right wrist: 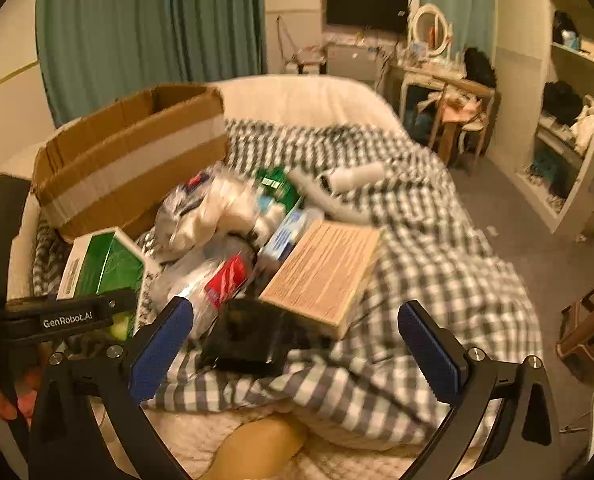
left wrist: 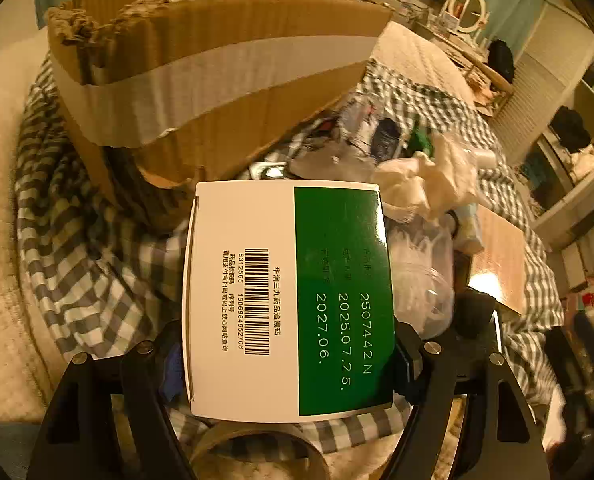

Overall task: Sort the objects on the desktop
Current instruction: 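Carry green-white medicine box into cardboard box with left tool while right tool carries black visor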

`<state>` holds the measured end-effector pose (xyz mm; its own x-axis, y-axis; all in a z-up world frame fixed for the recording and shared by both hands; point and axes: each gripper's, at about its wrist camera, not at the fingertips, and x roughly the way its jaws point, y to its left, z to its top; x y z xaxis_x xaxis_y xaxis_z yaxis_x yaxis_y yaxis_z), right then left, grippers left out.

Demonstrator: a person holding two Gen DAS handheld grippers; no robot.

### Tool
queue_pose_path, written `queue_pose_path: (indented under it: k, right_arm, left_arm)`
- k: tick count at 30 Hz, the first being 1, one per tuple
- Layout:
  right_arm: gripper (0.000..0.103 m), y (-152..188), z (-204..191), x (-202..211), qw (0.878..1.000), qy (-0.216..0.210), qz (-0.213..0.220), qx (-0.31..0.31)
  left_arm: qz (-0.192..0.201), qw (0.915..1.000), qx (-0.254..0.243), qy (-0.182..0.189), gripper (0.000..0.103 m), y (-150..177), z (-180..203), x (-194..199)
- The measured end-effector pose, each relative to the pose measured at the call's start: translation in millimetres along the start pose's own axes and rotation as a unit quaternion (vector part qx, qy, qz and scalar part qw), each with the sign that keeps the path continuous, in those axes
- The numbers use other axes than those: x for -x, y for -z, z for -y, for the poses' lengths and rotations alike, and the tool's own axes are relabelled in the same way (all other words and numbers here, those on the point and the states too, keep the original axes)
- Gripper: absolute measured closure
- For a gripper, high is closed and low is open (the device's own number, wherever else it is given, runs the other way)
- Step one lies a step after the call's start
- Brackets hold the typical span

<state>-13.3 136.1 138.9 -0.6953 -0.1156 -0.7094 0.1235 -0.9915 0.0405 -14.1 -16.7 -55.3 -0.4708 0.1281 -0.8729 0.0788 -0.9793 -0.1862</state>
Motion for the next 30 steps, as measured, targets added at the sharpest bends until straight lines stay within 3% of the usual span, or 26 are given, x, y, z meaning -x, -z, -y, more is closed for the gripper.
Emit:
queue_pose_path:
  k: [9,14,17,24,30]
  right_arm:
    - [0.002,8,-13,-39,0.998,-0.039,-0.047,-0.009]
    - [0.026,15,-16,-63,0.996,-0.033,-0.085,-0.006]
    - [0.032,19,-15,-72,0.994,-0.052,-0.099,-0.019]
    - [0.044,19,-22,-69,0.993,-0.063,-0.095,-0.014]
    - [0.045,16,-23,-52,0.995,-0.069,-0.073,-0.010]
  left_arm:
    - [0.053,0.9984,0.015,-0.013,0.024,1,-6,15]
    - [0.050,0.9986,0.015,-0.009,0.024,0,-5,13]
    - [0.048,0.9987,0.018,-0.006,0.024,-1,-4,11]
    - [0.068,0.9972,0.017,-0.026,0.024,-1,-3,14]
    - [0.097,0.9948,0.002,-0.028,0.024,0,4,19]
